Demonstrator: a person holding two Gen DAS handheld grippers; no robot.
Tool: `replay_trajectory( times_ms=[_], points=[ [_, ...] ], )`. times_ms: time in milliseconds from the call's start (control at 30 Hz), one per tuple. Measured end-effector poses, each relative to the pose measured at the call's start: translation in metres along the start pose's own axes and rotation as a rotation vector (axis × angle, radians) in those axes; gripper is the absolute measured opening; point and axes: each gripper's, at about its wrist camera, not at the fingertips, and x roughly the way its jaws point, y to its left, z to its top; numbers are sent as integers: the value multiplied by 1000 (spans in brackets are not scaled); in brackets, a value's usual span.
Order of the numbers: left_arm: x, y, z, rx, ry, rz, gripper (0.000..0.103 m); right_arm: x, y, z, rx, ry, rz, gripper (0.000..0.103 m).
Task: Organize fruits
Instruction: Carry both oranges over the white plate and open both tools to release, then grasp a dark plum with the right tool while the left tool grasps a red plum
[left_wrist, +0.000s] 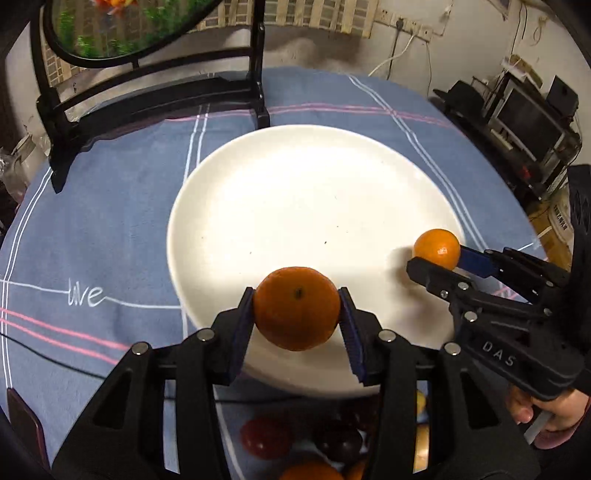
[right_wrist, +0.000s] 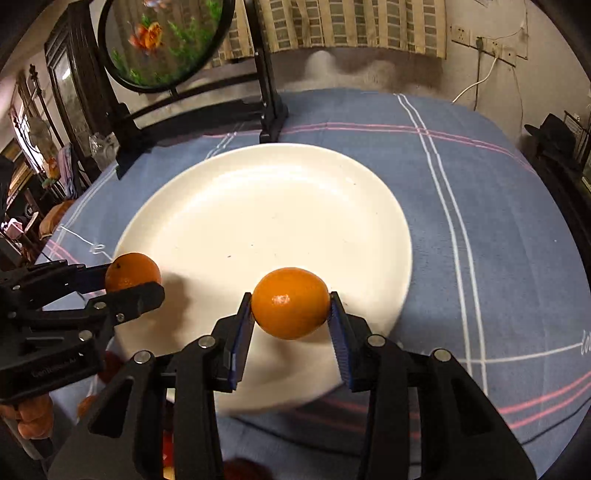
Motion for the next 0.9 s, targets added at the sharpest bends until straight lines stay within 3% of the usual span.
replay_trajectory(
  times_ms=[33, 67, 100, 200, 300, 500, 600, 767, 900],
  points=[
    [1, -1, 0, 3, 0, 8, 61, 2, 1, 0, -11, -4, -8, 46],
    [0, 1, 0, 3, -13, 18, 78, 1, 4, -1, -19, -7, -17, 49],
    [-7, 1, -1, 0, -39, 26, 85, -3, 6, -3, -28, -14, -27, 50],
    [-43, 5, -15, -8, -107, 23, 91, -37, 9, -18, -38, -65, -27, 52],
    [-80, 8, -43, -20, -155, 18, 97, -81, 13, -48, -54, -117, 22, 61],
    [-133, 1, -147, -63, -187, -35, 99, -138, 26, -144, -67, -118, 48, 61],
    [-141, -12, -191, -48, -193, -16, 99, -147, 35, -182, -65, -90, 58, 61],
    [-141, -39, -247, 38, -197, 24, 99, -141, 49, -203, -78, -34, 55, 61],
    [-144, -48, -256, 69, -211, 7, 97, -138, 55, -202, -112, -42, 49, 61]
  ],
)
